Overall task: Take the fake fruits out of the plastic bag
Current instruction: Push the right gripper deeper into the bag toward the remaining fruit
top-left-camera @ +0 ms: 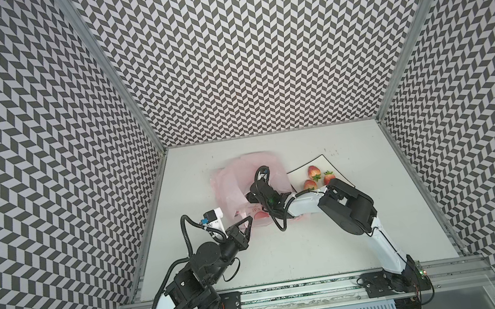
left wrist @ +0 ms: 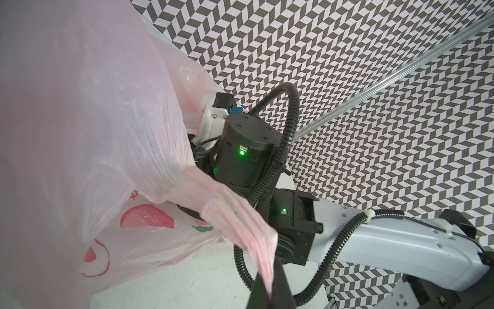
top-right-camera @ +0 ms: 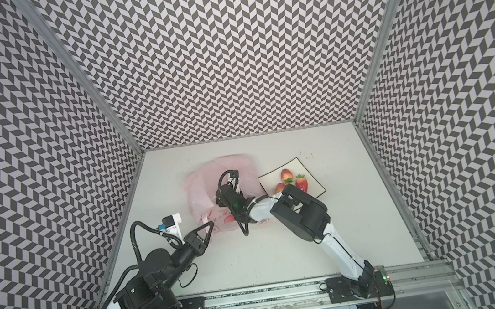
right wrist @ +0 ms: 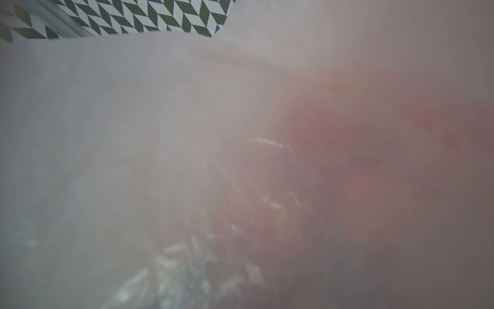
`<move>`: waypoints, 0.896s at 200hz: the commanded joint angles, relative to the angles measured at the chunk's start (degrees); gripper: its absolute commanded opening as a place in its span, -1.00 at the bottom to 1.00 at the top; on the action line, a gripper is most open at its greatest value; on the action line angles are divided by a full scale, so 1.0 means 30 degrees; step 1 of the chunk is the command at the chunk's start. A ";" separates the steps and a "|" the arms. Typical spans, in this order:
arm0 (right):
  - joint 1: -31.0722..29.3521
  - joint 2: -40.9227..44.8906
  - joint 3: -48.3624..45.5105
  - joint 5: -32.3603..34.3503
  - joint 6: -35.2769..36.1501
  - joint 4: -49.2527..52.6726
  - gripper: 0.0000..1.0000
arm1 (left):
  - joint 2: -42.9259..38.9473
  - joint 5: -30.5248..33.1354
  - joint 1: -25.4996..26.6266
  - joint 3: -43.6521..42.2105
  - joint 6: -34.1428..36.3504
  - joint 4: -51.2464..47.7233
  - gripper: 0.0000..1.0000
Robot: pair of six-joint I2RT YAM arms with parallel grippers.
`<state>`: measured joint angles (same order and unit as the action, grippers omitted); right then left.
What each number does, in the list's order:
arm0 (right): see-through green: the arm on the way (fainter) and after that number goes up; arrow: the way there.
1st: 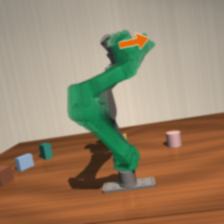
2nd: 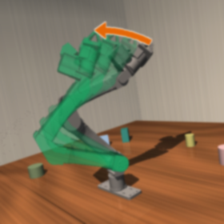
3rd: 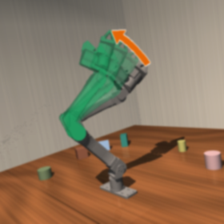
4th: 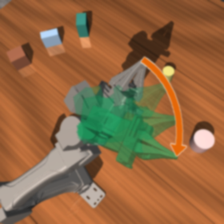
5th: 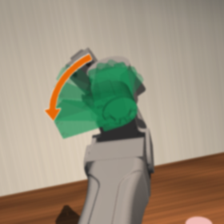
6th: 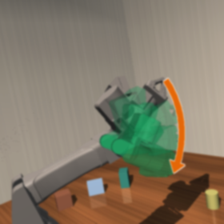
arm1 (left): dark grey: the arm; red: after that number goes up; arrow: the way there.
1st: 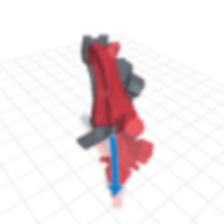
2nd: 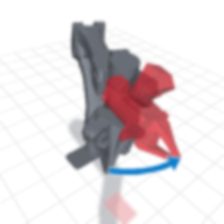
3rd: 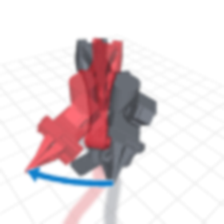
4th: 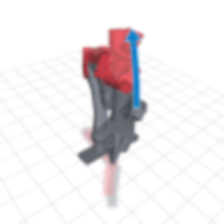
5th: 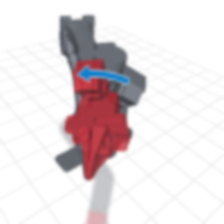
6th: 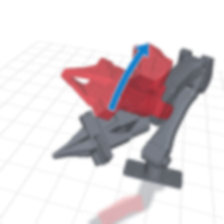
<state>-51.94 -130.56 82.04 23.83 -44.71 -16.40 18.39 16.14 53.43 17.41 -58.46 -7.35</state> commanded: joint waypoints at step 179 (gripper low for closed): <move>0.0205 0.2489 -0.2106 -0.5399 0.3051 -0.2408 -0.31 | -0.0467 0.0171 -0.0065 -0.0610 -0.0374 0.0480 -1.00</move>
<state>-51.13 -128.25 78.72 13.06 -37.47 -18.87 17.98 15.70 53.43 16.45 -59.09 -7.35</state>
